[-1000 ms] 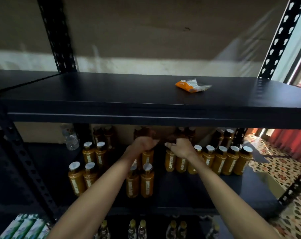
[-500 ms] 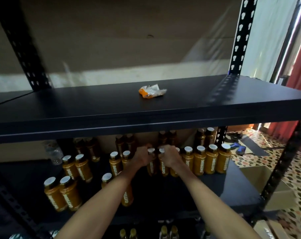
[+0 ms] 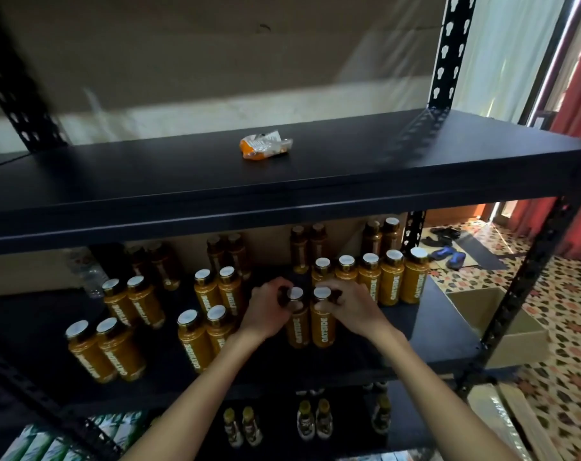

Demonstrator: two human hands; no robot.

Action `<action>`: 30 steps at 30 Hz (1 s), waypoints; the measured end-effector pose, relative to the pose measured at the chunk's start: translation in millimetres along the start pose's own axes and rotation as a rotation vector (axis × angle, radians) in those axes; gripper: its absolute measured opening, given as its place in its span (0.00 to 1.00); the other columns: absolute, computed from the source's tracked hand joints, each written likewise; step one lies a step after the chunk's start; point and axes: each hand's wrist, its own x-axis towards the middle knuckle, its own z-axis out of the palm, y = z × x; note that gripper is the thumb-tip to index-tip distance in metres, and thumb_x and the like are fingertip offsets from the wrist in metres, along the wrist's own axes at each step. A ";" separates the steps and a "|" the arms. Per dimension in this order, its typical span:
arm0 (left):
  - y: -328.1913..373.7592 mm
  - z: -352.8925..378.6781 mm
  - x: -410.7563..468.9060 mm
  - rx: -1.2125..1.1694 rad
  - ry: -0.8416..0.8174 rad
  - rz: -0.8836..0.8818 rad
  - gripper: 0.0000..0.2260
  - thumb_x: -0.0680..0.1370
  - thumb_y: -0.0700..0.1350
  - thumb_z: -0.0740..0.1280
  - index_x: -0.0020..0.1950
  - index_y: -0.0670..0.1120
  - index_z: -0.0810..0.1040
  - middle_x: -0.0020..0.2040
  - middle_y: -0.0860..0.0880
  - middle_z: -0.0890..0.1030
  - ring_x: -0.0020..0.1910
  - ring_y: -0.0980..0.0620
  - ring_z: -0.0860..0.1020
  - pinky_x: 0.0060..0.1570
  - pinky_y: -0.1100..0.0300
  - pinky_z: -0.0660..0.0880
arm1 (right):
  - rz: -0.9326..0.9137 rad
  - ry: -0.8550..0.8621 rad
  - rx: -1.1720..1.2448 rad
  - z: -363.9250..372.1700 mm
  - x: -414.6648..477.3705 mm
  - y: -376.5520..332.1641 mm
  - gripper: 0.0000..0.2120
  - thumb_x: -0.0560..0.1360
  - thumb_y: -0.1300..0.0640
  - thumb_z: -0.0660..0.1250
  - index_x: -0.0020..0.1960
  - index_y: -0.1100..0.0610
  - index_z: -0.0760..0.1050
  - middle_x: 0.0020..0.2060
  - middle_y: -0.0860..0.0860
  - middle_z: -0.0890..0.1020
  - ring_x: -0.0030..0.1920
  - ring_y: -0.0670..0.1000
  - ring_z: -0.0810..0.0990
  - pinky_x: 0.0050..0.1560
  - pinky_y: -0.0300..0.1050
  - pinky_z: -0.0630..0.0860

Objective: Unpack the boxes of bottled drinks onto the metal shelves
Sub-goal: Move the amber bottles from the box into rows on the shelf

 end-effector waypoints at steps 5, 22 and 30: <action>9.6 17.8 -21.4 -0.129 0.029 -0.054 0.20 0.74 0.50 0.75 0.65 0.53 0.78 0.55 0.56 0.81 0.52 0.62 0.77 0.45 0.75 0.70 | 0.013 -0.010 0.023 -7.3 -21.9 15.6 0.22 0.75 0.47 0.74 0.67 0.40 0.75 0.58 0.38 0.79 0.49 0.43 0.77 0.47 0.36 0.72; 14.5 22.3 -31.6 -0.183 0.033 -0.047 0.21 0.74 0.50 0.75 0.66 0.53 0.77 0.59 0.54 0.81 0.54 0.61 0.75 0.45 0.75 0.69 | 0.022 -0.011 0.079 -5.8 -37.4 22.9 0.23 0.77 0.51 0.72 0.69 0.36 0.72 0.64 0.36 0.73 0.54 0.42 0.75 0.48 0.28 0.69; 14.9 21.5 -31.1 -0.178 0.020 -0.036 0.20 0.75 0.49 0.75 0.66 0.52 0.77 0.54 0.58 0.78 0.53 0.62 0.74 0.43 0.75 0.69 | -0.003 0.001 0.092 -2.9 -38.0 26.1 0.23 0.78 0.52 0.71 0.68 0.35 0.71 0.59 0.26 0.70 0.58 0.41 0.72 0.53 0.30 0.69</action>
